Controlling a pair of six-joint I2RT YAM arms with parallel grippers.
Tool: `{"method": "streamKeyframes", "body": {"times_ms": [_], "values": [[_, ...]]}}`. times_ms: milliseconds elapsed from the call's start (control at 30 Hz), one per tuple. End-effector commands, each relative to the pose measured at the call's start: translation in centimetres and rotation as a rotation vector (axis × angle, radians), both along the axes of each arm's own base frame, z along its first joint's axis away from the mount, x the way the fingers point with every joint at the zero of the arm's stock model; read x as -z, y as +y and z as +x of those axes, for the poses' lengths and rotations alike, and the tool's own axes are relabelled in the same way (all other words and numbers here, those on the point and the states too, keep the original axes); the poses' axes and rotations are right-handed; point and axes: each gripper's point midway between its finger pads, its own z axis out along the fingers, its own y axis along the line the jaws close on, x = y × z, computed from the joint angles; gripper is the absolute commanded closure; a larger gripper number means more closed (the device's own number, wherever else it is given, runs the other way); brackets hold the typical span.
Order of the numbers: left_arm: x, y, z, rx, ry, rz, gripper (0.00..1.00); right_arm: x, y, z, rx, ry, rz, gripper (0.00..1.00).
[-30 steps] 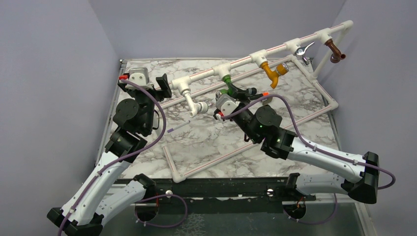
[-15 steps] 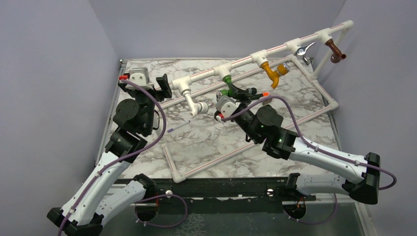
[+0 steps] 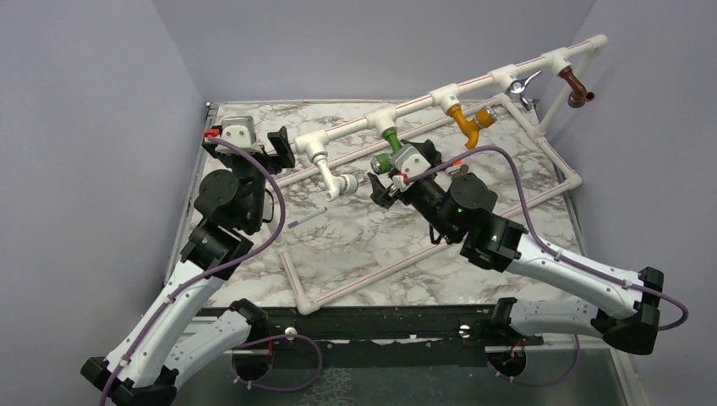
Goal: Install the water faucets
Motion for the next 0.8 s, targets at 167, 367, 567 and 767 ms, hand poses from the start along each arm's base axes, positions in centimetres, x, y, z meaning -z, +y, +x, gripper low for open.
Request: {"method": "streamKeyframes", "body": {"times_ms": [167,367,567,767], "values": [[3.9,-1.6,0.6,0.054,0.116,0.088,0.14,-8.4,-2.3,-3.0,-0.089,-0.033,0.215,0.04],[3.9,-1.6,0.6,0.054,0.114,0.086,0.14,-10.6,-4.0,-4.2,-0.109,-0.049,0.248,0.03],[3.8,-1.7,0.6,0.06,0.108,0.084,0.14,-10.4,-7.0,-4.4,-0.026,-0.031,0.225,0.04],[3.6,-1.7,0.5,0.066,0.092,0.083,0.14,-8.9,-10.5,-5.0,0.049,0.009,0.219,0.04]]}}
